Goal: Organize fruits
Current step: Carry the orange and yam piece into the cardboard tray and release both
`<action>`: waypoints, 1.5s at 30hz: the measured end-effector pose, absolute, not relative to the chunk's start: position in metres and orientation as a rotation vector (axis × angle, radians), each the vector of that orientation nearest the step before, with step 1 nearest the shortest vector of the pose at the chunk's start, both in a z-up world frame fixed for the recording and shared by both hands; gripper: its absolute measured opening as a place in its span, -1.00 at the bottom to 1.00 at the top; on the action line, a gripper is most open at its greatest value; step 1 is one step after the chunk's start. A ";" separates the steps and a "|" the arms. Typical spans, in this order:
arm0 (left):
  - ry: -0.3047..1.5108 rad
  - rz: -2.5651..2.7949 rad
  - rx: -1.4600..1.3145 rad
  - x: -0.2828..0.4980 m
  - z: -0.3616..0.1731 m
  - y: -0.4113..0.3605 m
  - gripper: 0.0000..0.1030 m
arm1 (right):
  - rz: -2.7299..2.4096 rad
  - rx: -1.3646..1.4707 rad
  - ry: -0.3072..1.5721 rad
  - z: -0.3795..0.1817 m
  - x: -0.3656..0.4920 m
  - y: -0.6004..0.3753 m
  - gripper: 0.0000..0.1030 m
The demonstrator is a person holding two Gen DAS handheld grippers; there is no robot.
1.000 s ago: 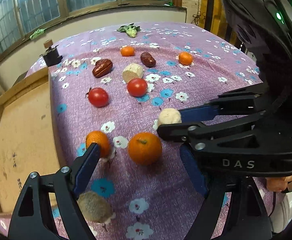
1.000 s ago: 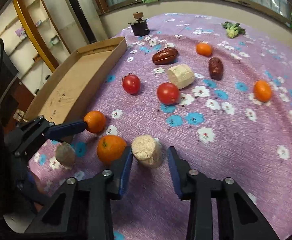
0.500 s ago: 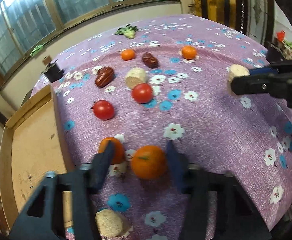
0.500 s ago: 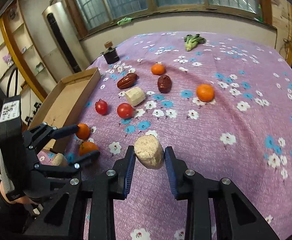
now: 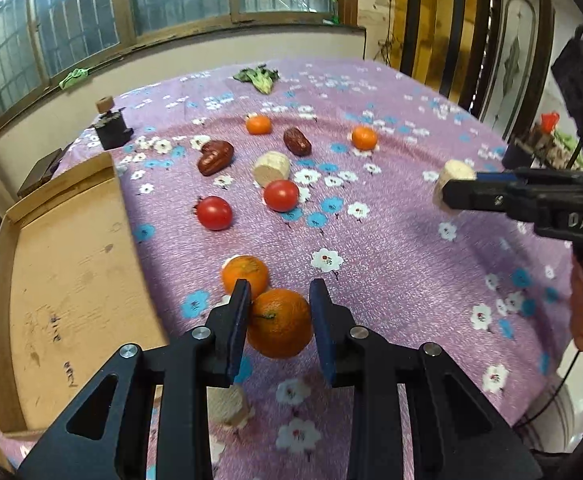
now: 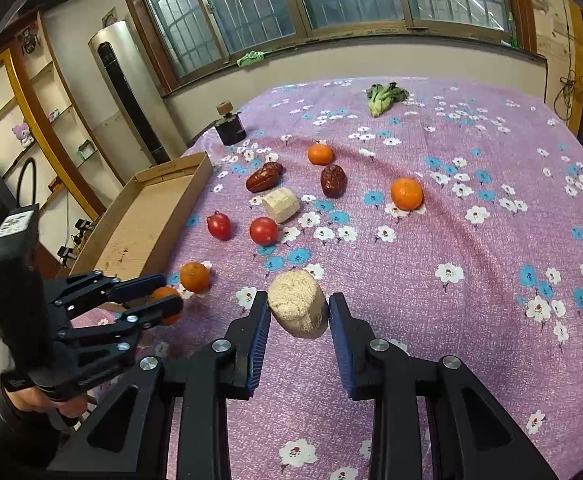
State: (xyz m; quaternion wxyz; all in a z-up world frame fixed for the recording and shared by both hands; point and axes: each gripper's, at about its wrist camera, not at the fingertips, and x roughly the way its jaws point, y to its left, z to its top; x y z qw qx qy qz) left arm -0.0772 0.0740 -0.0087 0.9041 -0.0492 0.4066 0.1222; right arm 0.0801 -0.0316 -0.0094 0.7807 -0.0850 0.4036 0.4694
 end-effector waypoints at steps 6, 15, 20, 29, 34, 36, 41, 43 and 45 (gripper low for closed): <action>0.802 0.257 -0.142 -0.095 0.005 0.085 -0.47 | 1.044 -0.207 0.865 -0.004 0.064 -0.017 -0.41; 0.749 0.321 -0.174 -0.117 0.017 0.106 -0.47 | 1.105 -0.244 0.857 0.000 0.042 0.009 -0.41; 0.750 0.401 -0.204 -0.131 0.014 0.130 -0.47 | 1.161 -0.270 0.852 0.002 0.026 0.032 -0.41; 0.741 0.521 -0.268 -0.157 0.006 0.175 -0.47 | 1.279 -0.318 0.847 0.002 -0.006 0.088 -0.41; 0.737 0.563 -0.292 -0.168 0.003 0.193 -0.47 | 1.344 -0.345 0.855 -0.001 -0.025 0.123 -0.41; 0.738 0.583 -0.306 -0.173 0.000 0.203 -0.46 | 1.366 -0.362 0.855 -0.002 -0.034 0.136 -0.41; 0.763 0.616 -0.339 -0.180 -0.014 0.224 -0.46 | 1.398 -0.433 0.869 -0.018 -0.052 0.168 -0.41; 0.774 0.623 -0.343 -0.179 -0.018 0.227 -0.46 | 1.395 -0.465 0.884 -0.027 -0.054 0.179 -0.41; 0.790 0.632 -0.348 -0.178 -0.023 0.230 -0.46 | 1.394 -0.493 0.900 -0.035 -0.056 0.189 -0.41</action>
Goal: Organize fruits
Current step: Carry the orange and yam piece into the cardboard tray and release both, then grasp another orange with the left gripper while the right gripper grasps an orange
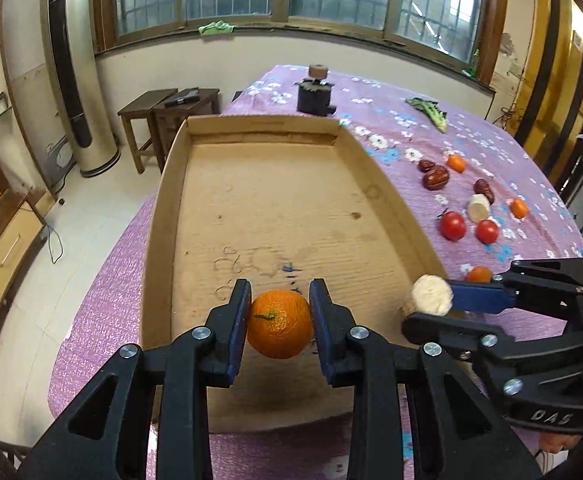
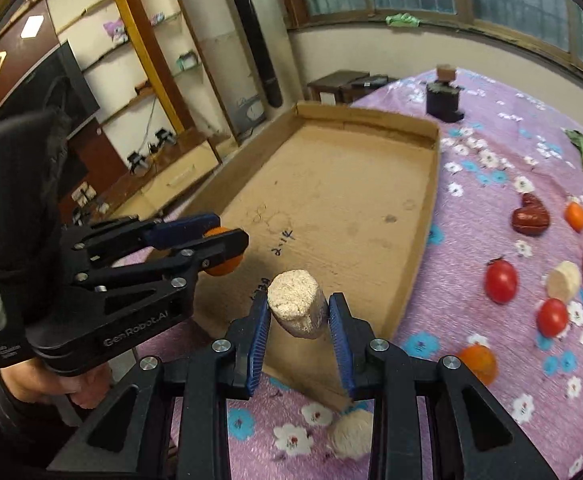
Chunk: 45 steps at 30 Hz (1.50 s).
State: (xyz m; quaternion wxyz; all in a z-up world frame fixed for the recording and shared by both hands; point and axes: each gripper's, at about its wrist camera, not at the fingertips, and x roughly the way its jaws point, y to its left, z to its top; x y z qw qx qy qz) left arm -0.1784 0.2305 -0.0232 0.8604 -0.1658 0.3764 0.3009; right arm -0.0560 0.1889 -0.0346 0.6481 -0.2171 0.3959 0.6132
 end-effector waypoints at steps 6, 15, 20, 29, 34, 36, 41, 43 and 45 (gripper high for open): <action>0.828 0.637 -0.342 -0.175 -0.035 0.234 -0.46 | 1.381 -0.592 0.923 -0.054 -0.061 0.207 -0.41; 0.846 0.675 -0.334 -0.175 -0.036 0.236 0.17 | 1.365 -0.615 0.939 -0.060 -0.059 0.209 -0.28; 0.826 0.671 -0.339 -0.177 -0.027 0.232 0.18 | 1.369 -0.576 0.937 -0.050 -0.055 0.194 -0.23; 0.797 0.617 -0.310 -0.163 -0.007 0.206 0.19 | 1.321 -0.473 0.877 -0.018 -0.030 0.136 -0.18; 0.796 0.543 -0.282 -0.143 0.000 0.178 0.19 | 1.236 -0.415 0.881 -0.013 0.000 0.096 -0.17; 0.796 0.522 -0.276 -0.137 0.002 0.170 0.19 | 1.204 -0.391 0.892 -0.013 0.013 0.082 -0.17; 0.804 0.465 -0.254 -0.119 0.005 0.148 0.19 | 1.133 -0.332 0.916 -0.017 0.042 0.051 -0.17; 0.805 0.441 -0.248 -0.112 0.007 0.140 0.19 | 1.110 -0.311 0.920 -0.017 0.051 0.039 -0.17; 0.808 0.419 -0.241 -0.105 0.007 0.133 0.19 | 1.092 -0.296 0.921 -0.018 0.058 0.031 -0.17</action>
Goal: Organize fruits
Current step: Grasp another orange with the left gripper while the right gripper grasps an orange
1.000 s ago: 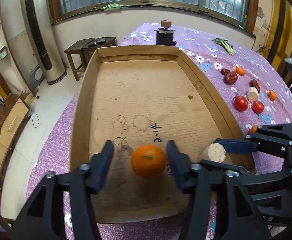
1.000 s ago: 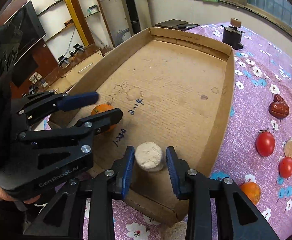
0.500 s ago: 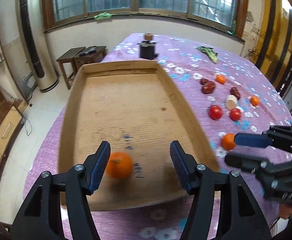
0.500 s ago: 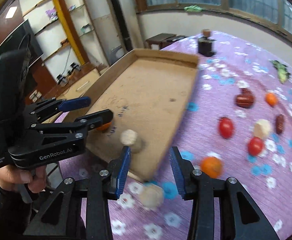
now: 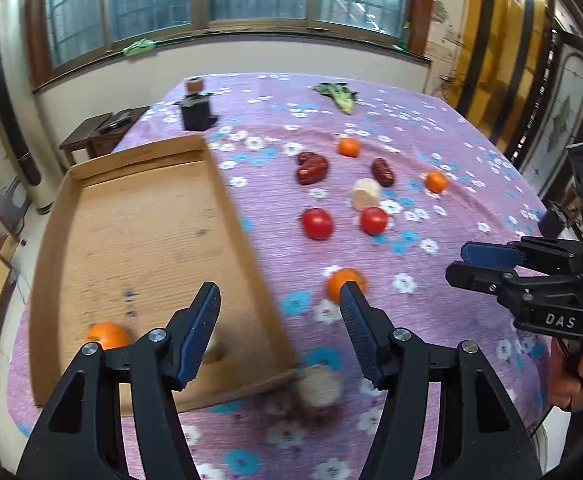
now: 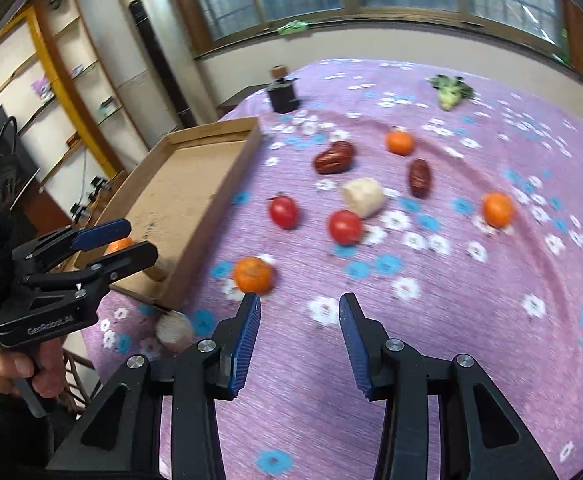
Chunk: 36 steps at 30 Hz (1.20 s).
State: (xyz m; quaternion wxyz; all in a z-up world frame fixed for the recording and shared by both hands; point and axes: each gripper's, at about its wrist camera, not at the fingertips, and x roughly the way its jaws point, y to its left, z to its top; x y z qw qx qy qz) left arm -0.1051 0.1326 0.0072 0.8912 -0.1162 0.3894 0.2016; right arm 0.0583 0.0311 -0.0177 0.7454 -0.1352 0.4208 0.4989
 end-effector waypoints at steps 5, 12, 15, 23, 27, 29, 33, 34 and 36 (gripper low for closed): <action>0.829 0.372 -0.231 -0.086 0.003 0.116 0.20 | 1.046 -0.260 0.924 -0.019 0.076 0.011 -0.17; 0.873 0.326 -0.213 -0.062 -0.009 0.098 0.20 | 0.995 -0.218 0.931 -0.022 0.099 -0.010 -0.17; 0.892 0.314 -0.212 -0.054 -0.015 0.095 0.20 | 0.971 -0.207 0.931 -0.024 0.110 -0.015 -0.17; 0.938 0.298 -0.216 -0.036 -0.030 0.103 0.20 | 0.871 -0.203 0.932 -0.034 0.154 -0.011 -0.16; 0.969 0.288 -0.207 -0.026 -0.041 0.107 0.20 | 0.797 -0.238 0.914 -0.043 0.178 0.003 -0.16; 0.977 0.283 -0.203 -0.024 -0.044 0.108 0.20 | 0.758 -0.251 0.919 -0.049 0.191 0.011 -0.16; 1.002 0.270 -0.196 -0.018 -0.054 0.110 0.20 | 0.722 -0.259 0.936 -0.060 0.213 0.027 -0.18; 1.008 0.268 -0.192 -0.018 -0.056 0.110 0.18 | 0.711 -0.262 0.937 -0.062 0.219 0.032 -0.18; 1.001 0.277 -0.156 -0.018 -0.058 0.108 0.15 | 0.698 -0.264 0.936 -0.065 0.225 0.038 -0.18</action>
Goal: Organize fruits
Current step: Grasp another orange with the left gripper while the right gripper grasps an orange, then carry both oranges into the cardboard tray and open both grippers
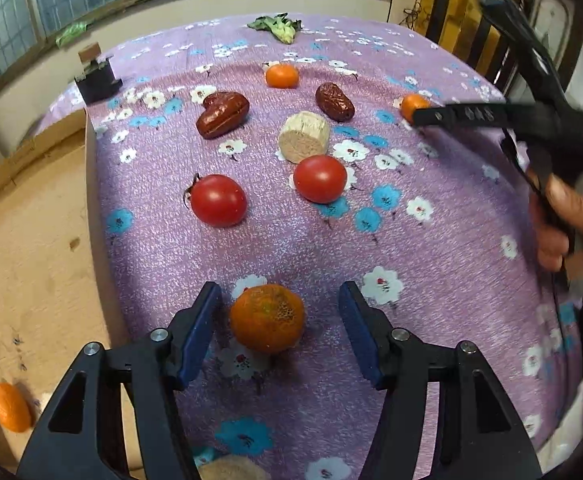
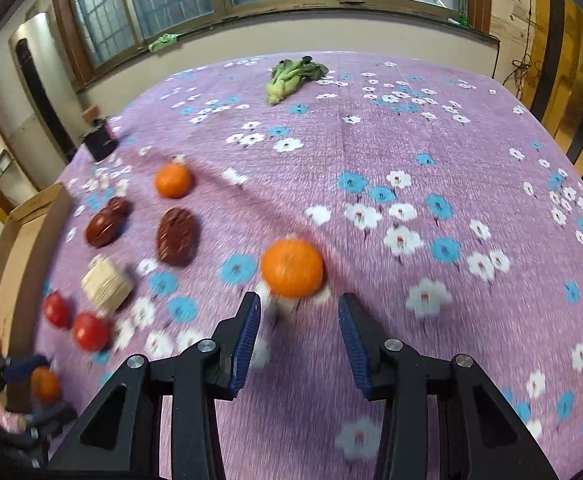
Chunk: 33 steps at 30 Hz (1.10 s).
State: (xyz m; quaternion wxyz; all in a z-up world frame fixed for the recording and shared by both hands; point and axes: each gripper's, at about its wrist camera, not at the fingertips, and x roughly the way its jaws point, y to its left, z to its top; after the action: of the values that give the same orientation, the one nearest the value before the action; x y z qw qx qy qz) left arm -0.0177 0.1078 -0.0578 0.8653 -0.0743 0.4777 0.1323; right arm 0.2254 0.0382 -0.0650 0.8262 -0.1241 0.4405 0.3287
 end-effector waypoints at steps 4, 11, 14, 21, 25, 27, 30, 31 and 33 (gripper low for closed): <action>0.980 0.288 -0.162 -0.022 -0.055 0.113 -0.35 | 0.707 -0.276 0.919 -0.066 0.225 0.049 -0.37; 0.928 0.274 -0.199 -0.032 -0.041 0.116 -0.44 | 0.798 -0.202 0.904 -0.047 0.188 0.034 -0.38; 0.899 0.268 -0.198 -0.036 -0.030 0.111 -0.44 | 0.840 -0.163 0.896 -0.035 0.166 0.024 -0.39; 0.854 0.286 -0.186 -0.045 -0.013 0.104 -0.44 | 0.930 -0.102 0.886 -0.017 0.122 0.015 -0.39; 0.836 0.305 -0.194 -0.053 -0.008 0.107 -0.44 | 0.962 -0.100 0.883 -0.013 0.102 0.016 -0.39; 0.827 0.312 -0.201 -0.058 -0.005 0.109 -0.44 | 0.977 -0.103 0.885 -0.011 0.092 0.019 -0.39; 0.811 0.322 -0.209 -0.065 -0.002 0.112 -0.44 | 0.995 -0.110 0.883 -0.010 0.082 0.022 -0.39; 0.806 0.326 -0.213 -0.068 -0.001 0.114 -0.44 | 1.003 -0.113 0.883 -0.009 0.077 0.024 -0.39; 0.797 0.332 -0.221 -0.073 0.001 0.117 -0.44 | 1.011 -0.119 0.881 -0.008 0.072 0.027 -0.39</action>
State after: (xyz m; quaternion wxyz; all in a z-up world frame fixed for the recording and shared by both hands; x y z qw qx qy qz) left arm -0.0732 0.1170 0.0008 0.9023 -0.1071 0.3855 0.1603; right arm 0.0723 0.0268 -0.0078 0.7818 -0.0550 0.4081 0.4682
